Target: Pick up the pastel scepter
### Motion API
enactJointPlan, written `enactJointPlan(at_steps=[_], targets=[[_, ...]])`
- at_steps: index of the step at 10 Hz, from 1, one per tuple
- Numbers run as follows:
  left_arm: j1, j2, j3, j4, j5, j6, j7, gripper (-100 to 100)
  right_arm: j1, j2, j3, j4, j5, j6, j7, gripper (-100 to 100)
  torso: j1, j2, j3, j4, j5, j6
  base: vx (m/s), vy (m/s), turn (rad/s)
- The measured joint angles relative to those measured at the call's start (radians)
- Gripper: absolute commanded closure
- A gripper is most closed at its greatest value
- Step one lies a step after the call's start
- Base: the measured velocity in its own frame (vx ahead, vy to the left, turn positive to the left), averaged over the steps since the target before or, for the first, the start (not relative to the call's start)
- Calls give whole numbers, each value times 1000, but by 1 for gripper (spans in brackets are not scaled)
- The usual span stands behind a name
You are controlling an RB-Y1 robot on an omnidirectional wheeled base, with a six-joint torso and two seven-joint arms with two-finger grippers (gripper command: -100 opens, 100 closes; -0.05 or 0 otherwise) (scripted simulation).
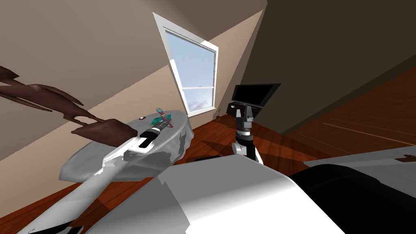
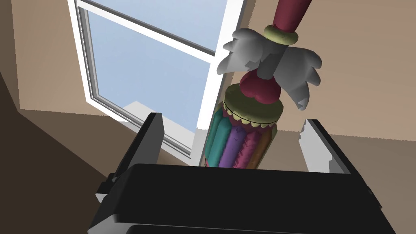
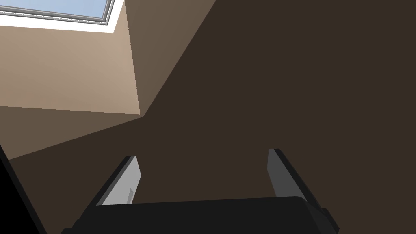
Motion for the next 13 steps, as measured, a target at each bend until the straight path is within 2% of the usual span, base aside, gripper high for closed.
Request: enactJointPlan(at_steps=[1, 3, 5, 6, 7, 8, 10, 11, 13], targets=[[-31, 4, -14, 31, 11, -23, -6, -100, 0, 0, 0, 0, 0, 0, 0, 0, 0, 1, 1, 0, 0, 0, -22, -23, -2], [-43, 6, -16, 79, 15, -37, -8, -100, 0, 0, 0, 0, 0, 0, 0, 0, 2, 0, 0, 0, 0, 0, -11, -19, 10], [-103, 5, -52, 139, 37, -82, -26, -100, 0, 0, 0, 0, 0, 0, 0, 0, -2, 0, 0, -1, 0, 2, -27, -38, -7], [-125, 8, -60, 176, 41, -95, -27, -100, 0, 0, 0, 0, 0, 0, 0, 0, -1, 0, -1, -1, 0, 2, -1, -8, -4], [-121, 12, -59, 190, 43, -94, -26, -100, 0, 0, 0, 0, 0, 0, 0, 0, 0, -1, -1, -1, 1, 1, -21, -27, 10], [-147, 16, -80, 212, 60, -111, -32, -100, 0, 0, 0, 0, 0, 0, 0, 0, -1, -1, -1, -1, 1, 2, -31, -38, 0], [-196, 16, -98, 271, 71, -150, -43, -100, 0, 0, 0, 0, 0, 0, 0, 0, -1, -1, -1, -1, 0, 2, -12, -21, -1], [-203, 18, -100, 305, 72, -156, -42, -100, 0, 0, 0, 0, 0, 0, 0, 0, 0, -1, -1, -1, 1, 1, -21, -40, 7], [-258, 18, -131, 367, 95, -205, -59, -100, 0, 0, 0, 0, 0, 0, 0, 0, -2, 0, -1, -1, 0, 2, -24, -38, 0]])
